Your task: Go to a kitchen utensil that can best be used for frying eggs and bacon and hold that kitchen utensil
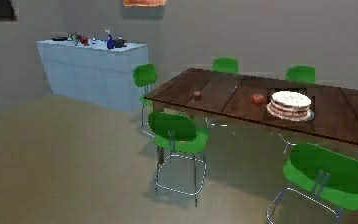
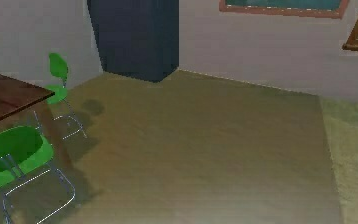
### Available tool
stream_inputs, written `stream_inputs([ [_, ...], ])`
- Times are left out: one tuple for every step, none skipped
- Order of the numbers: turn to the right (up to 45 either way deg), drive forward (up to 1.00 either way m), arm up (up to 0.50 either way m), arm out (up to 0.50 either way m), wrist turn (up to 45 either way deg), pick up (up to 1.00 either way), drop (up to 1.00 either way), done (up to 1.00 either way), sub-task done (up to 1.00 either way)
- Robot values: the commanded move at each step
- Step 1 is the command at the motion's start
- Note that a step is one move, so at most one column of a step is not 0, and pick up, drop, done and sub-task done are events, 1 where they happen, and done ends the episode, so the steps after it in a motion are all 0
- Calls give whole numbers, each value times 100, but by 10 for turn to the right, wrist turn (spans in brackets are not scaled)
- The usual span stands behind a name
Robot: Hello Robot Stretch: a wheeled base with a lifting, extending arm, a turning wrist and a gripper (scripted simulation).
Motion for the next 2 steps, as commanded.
stream_inputs([
  [-330,0,0,0,0,0,0,0,0],
  [0,100,0,0,0,0,0,0,0],
])
